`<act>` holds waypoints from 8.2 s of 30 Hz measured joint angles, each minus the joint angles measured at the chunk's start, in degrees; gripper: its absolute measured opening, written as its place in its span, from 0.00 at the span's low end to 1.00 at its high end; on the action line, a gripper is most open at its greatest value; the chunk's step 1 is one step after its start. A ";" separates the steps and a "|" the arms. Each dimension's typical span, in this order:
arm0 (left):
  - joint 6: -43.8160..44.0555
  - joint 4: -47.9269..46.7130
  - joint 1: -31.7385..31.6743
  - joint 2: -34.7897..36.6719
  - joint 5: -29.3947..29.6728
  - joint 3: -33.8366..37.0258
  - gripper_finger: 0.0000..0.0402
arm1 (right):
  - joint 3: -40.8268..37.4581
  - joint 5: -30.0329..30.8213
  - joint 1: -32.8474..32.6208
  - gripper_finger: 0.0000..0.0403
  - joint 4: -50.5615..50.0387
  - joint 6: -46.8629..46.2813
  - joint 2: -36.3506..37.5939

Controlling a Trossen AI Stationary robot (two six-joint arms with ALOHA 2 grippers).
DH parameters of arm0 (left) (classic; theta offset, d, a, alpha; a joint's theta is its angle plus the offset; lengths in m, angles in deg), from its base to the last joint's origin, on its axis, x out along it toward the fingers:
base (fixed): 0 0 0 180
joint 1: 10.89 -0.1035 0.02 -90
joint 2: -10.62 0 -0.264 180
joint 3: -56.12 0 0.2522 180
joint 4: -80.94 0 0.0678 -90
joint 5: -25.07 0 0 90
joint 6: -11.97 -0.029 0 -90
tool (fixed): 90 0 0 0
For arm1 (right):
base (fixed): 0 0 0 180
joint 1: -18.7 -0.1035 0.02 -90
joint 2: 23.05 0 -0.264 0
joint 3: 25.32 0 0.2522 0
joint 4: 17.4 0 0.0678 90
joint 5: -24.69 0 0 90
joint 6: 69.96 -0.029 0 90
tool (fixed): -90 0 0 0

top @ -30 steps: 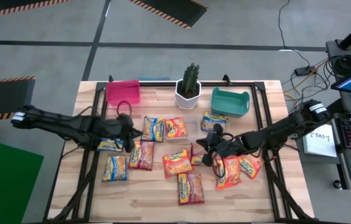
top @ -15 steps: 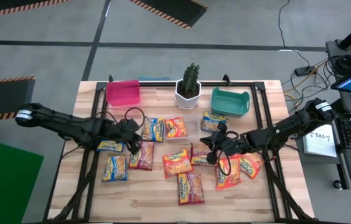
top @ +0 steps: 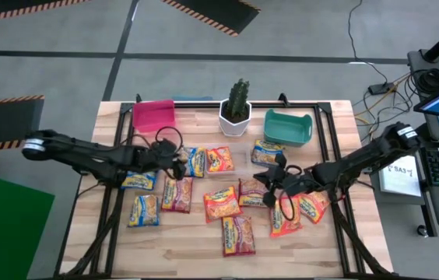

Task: Sort Maruchan noodles
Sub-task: Put the blue noodle pack into the red bin, then put the red noodle pack into the green bin

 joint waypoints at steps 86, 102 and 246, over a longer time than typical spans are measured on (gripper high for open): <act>-44.43 -26.00 -51.65 -11.19 13.24 -26.29 0.00 | -0.04 0.04 0.03 0.03 -1.01 2.84 3.90; -46.05 -31.10 -53.34 -26.80 12.32 -26.35 0.00 | -0.02 0.04 0.03 0.03 -1.01 2.75 3.90; -39.74 14.12 11.22 -0.22 -14.12 -5.21 0.34 | -3.17 -11.41 0.66 0.14 -5.23 -53.30 -11.49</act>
